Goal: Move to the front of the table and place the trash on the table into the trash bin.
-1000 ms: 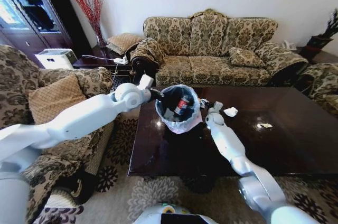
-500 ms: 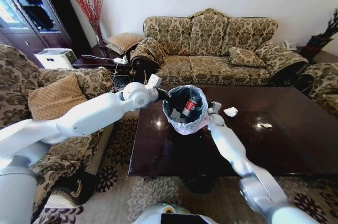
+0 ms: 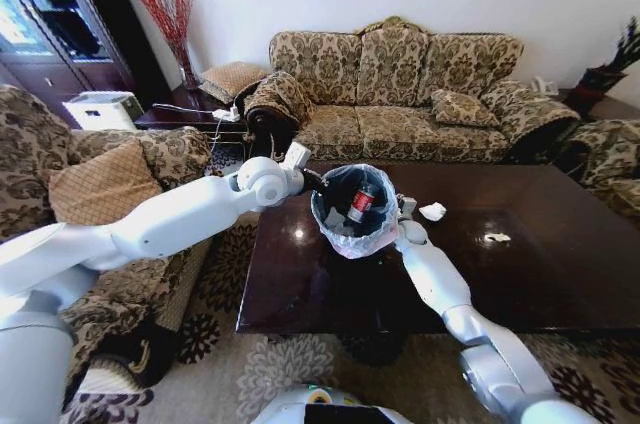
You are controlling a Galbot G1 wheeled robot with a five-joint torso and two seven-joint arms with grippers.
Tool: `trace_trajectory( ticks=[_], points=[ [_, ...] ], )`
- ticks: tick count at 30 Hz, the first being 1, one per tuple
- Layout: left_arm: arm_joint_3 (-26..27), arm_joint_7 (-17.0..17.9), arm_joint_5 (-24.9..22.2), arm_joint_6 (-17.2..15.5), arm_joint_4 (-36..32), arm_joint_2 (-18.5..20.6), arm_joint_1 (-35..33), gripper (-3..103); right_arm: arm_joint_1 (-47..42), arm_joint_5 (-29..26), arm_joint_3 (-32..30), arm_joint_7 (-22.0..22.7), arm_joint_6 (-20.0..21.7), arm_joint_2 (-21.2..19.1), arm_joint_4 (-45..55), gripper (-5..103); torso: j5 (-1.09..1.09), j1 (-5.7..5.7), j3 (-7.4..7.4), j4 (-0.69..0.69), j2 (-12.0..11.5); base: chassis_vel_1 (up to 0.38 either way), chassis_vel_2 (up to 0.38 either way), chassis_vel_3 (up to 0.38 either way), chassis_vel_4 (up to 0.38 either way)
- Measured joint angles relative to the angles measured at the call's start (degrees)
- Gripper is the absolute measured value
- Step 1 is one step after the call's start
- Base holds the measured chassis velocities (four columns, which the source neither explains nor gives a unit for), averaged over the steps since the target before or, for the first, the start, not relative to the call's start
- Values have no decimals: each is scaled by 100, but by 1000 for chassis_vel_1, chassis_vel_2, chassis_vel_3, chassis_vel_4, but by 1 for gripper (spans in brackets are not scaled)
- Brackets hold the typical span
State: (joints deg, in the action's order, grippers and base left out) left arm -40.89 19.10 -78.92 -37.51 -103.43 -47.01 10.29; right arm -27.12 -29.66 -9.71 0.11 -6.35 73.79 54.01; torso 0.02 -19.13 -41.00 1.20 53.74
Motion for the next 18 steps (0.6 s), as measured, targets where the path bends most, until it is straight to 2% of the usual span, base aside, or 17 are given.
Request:
trace_trajectory(
  ticks=[5,9,12,18],
  points=[
    [23,-4,2,9,24,-6,-25,0,-158,-66,-49,-207,234,-75,223,100,0,0,0,-5,0,-69,-61,38,33],
    [30,-2,5,9,20,-8,-45,0,-179,-70,-50,-199,305,-58,231,100,-3,1,0,6,0,0,13,1,-6],
    [33,-2,6,9,19,-6,-45,0,-178,-76,-34,-202,333,-56,233,100,-3,2,1,8,0,-8,62,34,-32],
    [36,1,8,13,18,-8,-43,0,-148,-55,18,-161,382,-14,179,100,-3,2,0,2,1,-69,92,85,-76]
  ],
)
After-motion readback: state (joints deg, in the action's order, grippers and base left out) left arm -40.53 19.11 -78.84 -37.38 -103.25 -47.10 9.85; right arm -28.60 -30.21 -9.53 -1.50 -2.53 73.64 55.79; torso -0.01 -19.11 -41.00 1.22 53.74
